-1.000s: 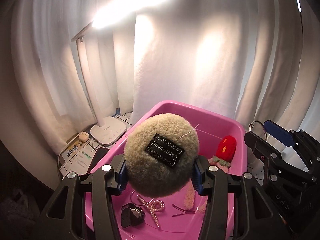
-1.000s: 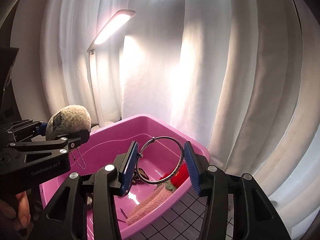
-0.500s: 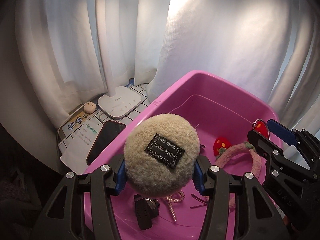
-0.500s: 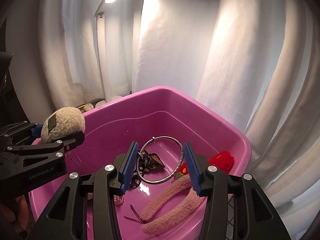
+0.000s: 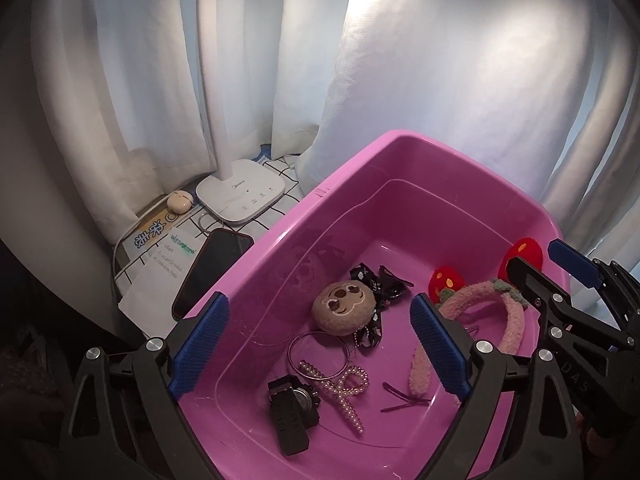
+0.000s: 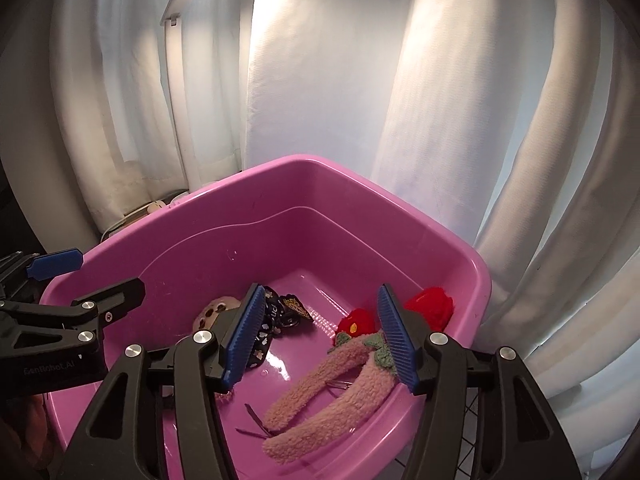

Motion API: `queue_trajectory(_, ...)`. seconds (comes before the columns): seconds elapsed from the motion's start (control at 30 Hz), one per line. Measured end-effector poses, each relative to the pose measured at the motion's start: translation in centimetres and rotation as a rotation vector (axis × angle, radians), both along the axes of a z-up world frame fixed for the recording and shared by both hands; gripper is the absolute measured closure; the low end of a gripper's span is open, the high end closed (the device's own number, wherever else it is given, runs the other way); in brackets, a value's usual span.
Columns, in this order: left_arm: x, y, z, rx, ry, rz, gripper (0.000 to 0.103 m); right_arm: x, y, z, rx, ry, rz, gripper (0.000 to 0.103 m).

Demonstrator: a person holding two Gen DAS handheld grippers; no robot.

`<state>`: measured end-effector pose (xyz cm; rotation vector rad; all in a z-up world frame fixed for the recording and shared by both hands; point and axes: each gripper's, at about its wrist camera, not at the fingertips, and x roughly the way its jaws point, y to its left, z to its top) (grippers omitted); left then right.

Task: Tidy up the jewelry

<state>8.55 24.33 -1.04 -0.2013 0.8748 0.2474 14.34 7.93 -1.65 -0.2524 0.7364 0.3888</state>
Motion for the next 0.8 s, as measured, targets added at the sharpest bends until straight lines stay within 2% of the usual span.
queue_trajectory(0.13,-0.3,-0.1,0.2,0.0,0.009,0.001,0.008,-0.6,-0.3,0.5,0.007,-0.01,-0.004,0.046)
queue_trajectory(0.43,-1.6,-0.8,1.0,-0.003,0.026,0.02,0.007,-2.4,-1.6,2.0,0.037,-0.03,-0.032,0.042)
queue_trajectory(0.8,-3.1,-2.0,2.4,0.049,0.026,0.038,0.007,-3.9,-2.7,2.5,0.049,-0.005,-0.067,0.036)
